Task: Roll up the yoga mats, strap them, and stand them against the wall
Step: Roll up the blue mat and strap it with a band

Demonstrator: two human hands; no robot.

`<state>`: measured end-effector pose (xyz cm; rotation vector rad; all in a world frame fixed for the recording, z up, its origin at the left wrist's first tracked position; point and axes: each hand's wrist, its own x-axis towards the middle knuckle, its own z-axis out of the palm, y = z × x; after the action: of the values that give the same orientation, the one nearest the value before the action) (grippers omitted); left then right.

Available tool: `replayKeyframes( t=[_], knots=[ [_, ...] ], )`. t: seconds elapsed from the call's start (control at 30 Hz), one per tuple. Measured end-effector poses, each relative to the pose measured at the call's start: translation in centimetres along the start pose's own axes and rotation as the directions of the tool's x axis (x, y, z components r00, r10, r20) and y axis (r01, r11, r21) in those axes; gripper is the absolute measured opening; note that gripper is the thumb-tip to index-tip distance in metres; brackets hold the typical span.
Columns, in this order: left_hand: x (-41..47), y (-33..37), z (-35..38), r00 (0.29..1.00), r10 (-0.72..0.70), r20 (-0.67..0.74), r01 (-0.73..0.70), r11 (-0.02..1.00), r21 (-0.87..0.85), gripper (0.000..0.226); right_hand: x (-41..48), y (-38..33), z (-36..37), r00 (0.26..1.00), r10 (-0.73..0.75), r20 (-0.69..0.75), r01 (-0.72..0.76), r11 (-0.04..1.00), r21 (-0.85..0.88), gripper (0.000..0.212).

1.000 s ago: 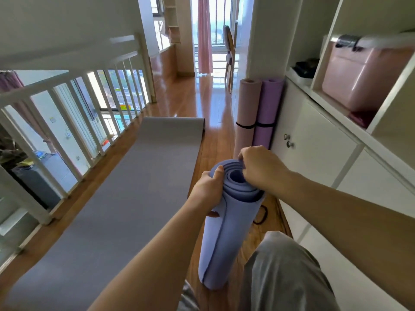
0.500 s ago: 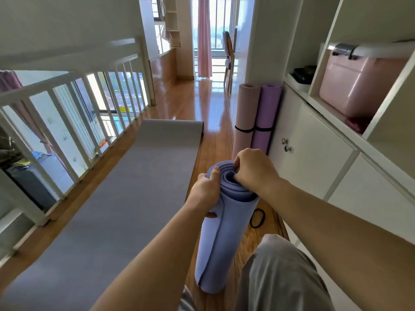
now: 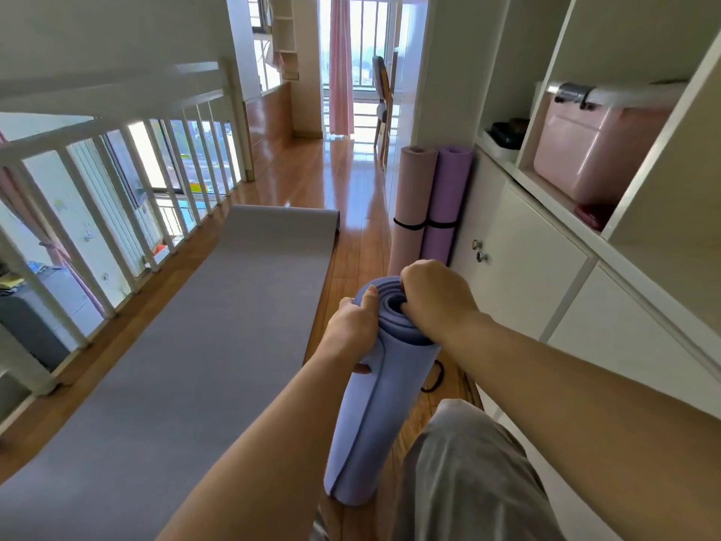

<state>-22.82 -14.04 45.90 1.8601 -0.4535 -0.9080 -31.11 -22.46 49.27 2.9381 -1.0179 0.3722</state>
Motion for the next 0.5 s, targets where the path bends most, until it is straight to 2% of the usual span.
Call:
replayKeyframes(
  t=[0.1,0.3,0.4,0.5],
  knots=[
    [0.1,-0.3,-0.1,1.0,0.002,-0.011,-0.002,1.0,-0.009,0.061,-0.5,-0.1,0.7,0.996,-0.015,-0.089,0.018,0.999,0.031,0.016],
    [0.3,-0.3,-0.5,0.998,-0.002,-0.057,0.002,1.0,0.008,0.061,0.3,-0.3,0.9,0.997,0.043,-0.06,-0.032,0.983,0.182,0.027],
    [0.4,-0.3,-0.7,0.998,-0.006,-0.059,0.006,1.0,-0.002,0.061,1.0,-0.2,0.9,0.999,0.05,-0.014,-0.046,0.981,0.186,0.024],
    [0.2,-0.1,-0.6,1.0,-0.002,-0.028,0.002,1.0,0.003,0.06,1.5,0.0,0.1,0.995,0.032,0.091,-0.042,0.994,0.106,0.016]
  ],
)
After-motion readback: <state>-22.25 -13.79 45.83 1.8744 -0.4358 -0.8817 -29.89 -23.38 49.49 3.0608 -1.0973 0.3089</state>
